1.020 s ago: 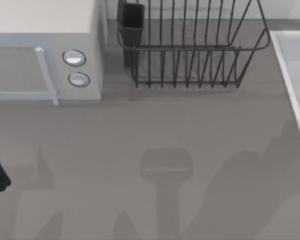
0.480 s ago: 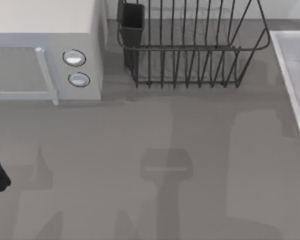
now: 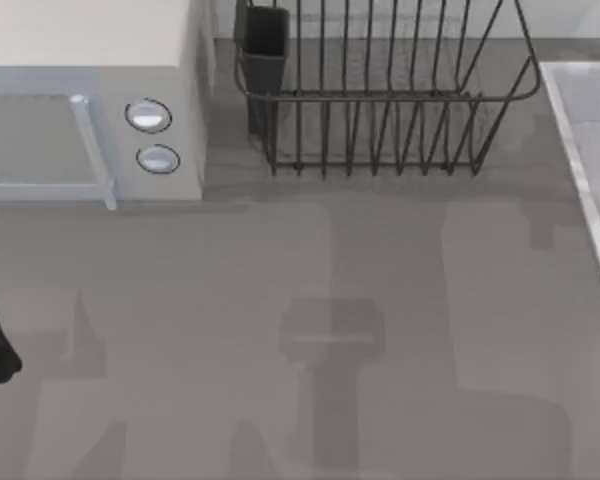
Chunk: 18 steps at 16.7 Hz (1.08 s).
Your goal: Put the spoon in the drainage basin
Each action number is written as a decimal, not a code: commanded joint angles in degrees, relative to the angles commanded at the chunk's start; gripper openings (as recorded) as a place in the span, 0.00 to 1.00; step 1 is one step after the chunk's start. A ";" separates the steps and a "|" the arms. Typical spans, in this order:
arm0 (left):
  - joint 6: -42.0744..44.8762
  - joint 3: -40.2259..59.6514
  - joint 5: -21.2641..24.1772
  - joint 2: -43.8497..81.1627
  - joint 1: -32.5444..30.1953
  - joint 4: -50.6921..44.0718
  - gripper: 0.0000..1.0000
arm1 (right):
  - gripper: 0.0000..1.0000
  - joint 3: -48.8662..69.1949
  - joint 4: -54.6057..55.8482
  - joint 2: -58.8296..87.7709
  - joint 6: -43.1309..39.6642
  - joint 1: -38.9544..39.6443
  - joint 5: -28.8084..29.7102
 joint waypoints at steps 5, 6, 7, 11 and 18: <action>0.00 0.00 0.00 0.00 0.00 0.00 1.00 | 0.00 -1.04 0.79 -0.27 0.05 -0.36 -0.03; 0.00 0.00 0.00 0.00 0.00 0.00 1.00 | 0.00 -2.41 1.79 -0.68 0.08 -0.38 -0.04; 0.00 0.00 0.00 0.00 0.00 0.00 1.00 | 0.00 -4.24 3.06 -1.27 0.12 -0.36 -0.04; 0.00 0.00 0.00 0.00 0.00 0.00 1.00 | 0.00 -13.53 9.57 -4.05 0.10 -0.18 -0.12; 0.00 0.00 0.00 0.00 0.00 0.00 1.00 | 0.00 -23.34 16.68 -6.67 -0.16 -0.11 -0.09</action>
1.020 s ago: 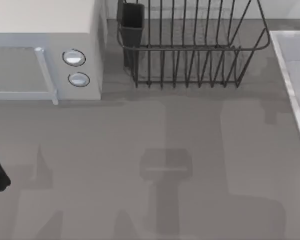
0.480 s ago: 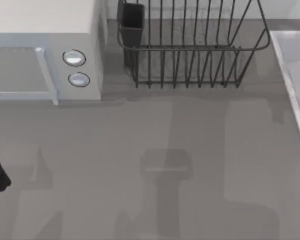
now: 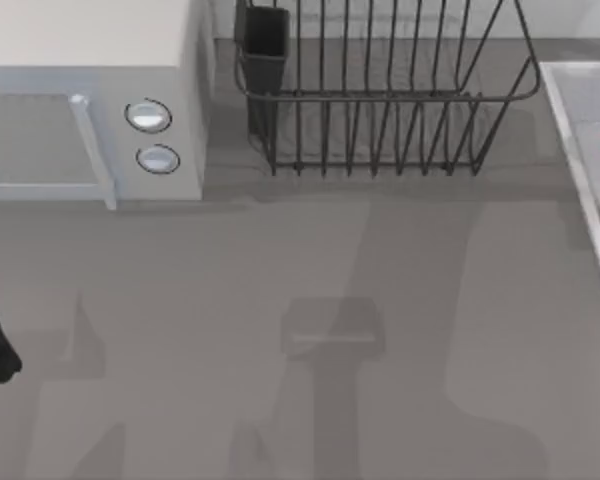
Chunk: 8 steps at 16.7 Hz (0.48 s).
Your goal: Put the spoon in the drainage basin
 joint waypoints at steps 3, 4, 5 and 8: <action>0.00 0.00 0.00 0.00 0.00 0.00 1.00 | 0.08 0.00 0.00 0.00 0.00 0.00 0.00; 0.00 0.00 0.00 0.00 0.00 0.00 1.00 | 0.15 0.00 0.00 0.00 0.00 0.00 0.00; 0.00 0.00 0.00 0.00 0.00 0.00 1.00 | 0.23 0.00 0.00 0.00 0.00 0.00 0.00; 0.00 0.00 0.00 0.00 0.00 0.00 1.00 | 0.45 0.00 0.00 0.00 0.00 0.00 0.00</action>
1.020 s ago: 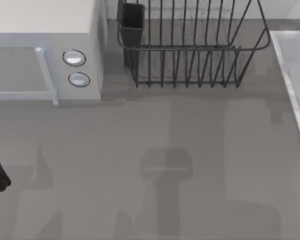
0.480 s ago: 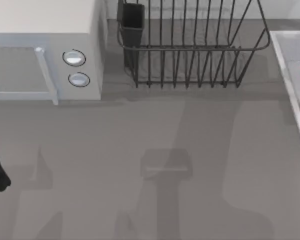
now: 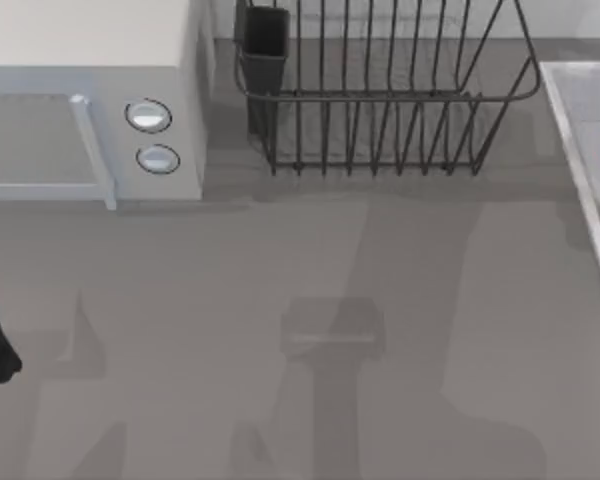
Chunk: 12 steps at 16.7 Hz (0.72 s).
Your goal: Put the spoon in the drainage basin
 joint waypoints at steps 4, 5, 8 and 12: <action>0.00 0.00 0.00 0.00 0.00 0.00 1.00 | 0.75 0.00 0.00 0.00 0.00 0.00 0.00; 0.00 0.00 0.00 0.00 0.00 0.00 1.00 | 0.83 0.00 0.00 0.00 0.00 0.00 0.00; 0.00 0.00 0.00 0.00 0.00 0.00 1.00 | 1.00 0.00 0.00 0.00 0.00 0.00 0.00; 0.00 0.00 0.00 0.00 0.00 0.00 1.00 | 1.00 0.00 0.00 0.00 0.00 0.00 0.00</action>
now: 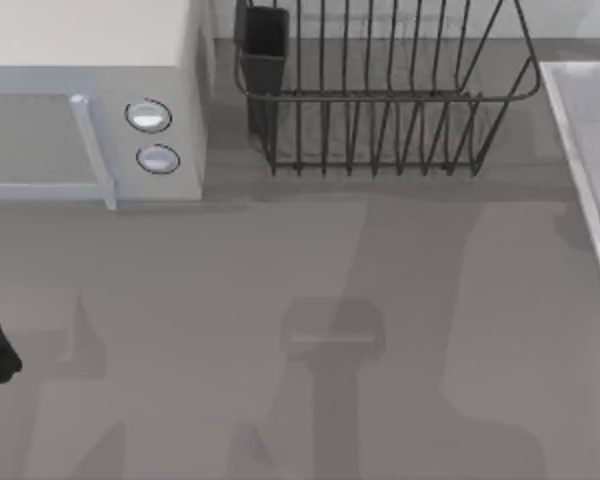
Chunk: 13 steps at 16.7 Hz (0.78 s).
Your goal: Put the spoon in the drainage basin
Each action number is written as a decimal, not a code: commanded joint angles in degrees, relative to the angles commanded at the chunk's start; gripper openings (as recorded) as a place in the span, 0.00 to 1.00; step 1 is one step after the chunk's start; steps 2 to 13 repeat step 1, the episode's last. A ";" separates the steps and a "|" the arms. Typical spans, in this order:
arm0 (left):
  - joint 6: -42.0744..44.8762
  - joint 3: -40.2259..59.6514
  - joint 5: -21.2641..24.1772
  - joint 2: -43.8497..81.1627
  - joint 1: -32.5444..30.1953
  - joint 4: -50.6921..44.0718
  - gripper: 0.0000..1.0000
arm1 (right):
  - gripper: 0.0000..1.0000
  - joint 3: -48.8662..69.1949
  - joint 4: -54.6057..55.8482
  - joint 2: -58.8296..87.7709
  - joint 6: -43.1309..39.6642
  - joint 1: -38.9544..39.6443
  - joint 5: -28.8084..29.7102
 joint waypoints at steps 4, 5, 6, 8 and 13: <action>0.00 0.00 0.00 0.00 0.00 0.00 1.00 | 1.00 0.00 0.00 0.00 0.00 0.00 0.00; 0.00 0.00 0.00 0.00 0.00 0.00 1.00 | 1.00 0.00 0.00 0.00 0.00 0.00 0.00; 0.00 0.00 0.00 0.00 0.00 0.00 1.00 | 1.00 0.00 0.00 0.00 0.00 0.00 0.00; 0.00 0.00 0.00 0.00 0.00 0.00 1.00 | 1.00 0.00 0.00 0.00 0.00 0.00 0.00; 0.00 0.00 0.00 0.00 0.00 0.00 1.00 | 1.00 0.00 0.00 0.00 0.00 0.00 0.00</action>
